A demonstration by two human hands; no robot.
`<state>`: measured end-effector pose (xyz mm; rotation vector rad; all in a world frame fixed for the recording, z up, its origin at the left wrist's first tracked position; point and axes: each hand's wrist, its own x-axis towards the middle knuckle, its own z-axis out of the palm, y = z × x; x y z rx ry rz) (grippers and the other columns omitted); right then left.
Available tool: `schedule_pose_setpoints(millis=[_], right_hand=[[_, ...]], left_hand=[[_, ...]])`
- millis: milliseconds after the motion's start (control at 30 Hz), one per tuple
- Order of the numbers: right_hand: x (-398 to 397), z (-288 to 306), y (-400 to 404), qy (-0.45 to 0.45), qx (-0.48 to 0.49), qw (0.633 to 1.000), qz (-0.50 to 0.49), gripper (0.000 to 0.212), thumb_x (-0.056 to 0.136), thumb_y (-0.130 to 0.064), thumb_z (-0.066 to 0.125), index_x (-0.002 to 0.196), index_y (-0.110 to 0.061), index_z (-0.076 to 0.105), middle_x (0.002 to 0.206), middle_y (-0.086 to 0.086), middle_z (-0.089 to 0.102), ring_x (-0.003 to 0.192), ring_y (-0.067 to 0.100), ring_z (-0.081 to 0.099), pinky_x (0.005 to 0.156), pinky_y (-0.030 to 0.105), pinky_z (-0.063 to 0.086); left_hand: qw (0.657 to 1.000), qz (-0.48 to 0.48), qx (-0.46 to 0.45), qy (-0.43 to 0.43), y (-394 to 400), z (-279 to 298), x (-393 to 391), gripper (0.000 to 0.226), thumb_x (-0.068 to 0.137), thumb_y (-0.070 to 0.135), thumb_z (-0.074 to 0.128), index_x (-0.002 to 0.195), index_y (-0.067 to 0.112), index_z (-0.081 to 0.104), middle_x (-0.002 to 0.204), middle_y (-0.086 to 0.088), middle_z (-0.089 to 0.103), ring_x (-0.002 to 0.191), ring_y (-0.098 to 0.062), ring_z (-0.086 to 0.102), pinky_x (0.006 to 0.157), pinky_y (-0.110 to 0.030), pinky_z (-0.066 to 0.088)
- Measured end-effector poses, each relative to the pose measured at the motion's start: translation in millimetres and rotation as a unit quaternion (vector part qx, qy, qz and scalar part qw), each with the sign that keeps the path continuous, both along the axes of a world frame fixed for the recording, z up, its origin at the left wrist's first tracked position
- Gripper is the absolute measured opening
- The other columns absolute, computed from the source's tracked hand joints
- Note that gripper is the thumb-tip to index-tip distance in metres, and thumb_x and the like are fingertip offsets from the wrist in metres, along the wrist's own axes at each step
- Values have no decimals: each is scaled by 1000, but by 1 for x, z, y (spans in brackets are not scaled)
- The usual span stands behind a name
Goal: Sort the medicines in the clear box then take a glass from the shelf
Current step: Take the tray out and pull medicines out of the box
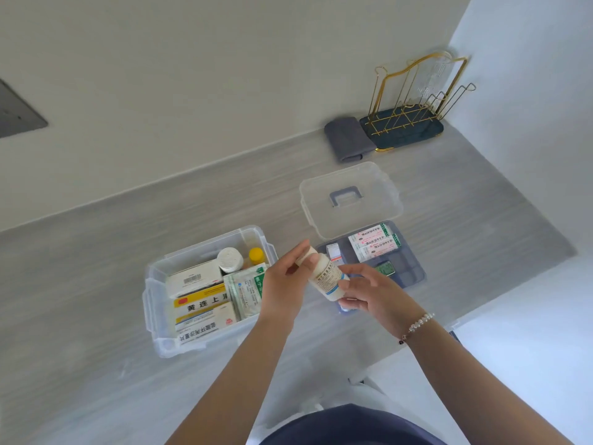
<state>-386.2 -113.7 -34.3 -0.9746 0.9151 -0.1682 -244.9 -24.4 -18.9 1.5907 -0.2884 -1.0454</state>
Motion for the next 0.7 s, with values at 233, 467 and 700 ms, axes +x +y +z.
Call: schedule_pose_setpoints(millis=[233,467,700], right_hand=[[6,-18,-28,75,8,988,136,31,90,-35,51,118,-23,59,101,-3,66,90,14,61,71,21,48],[18,-32,-29,88,92,979,161,30,86,-30,61,113,-16,63,111,4,66,101,22,63,80,29,52],[20,-45,-18,82,-4,980,184,30,84,-11,64,113,-8,65,102,10,66,89,19,62,73,21,54]], left_hand=[[978,-61,114,-166,-7,-11,-17,41,82,34,67,122,33,59,109,20,59,94,-3,56,77,-12,39],[977,12,158,-141,7,-35,-45,31,84,11,64,109,29,66,110,9,64,92,-10,61,79,-17,44],[964,86,194,-160,19,-48,-60,22,86,9,62,104,21,67,100,12,57,94,-9,56,82,-20,41]])
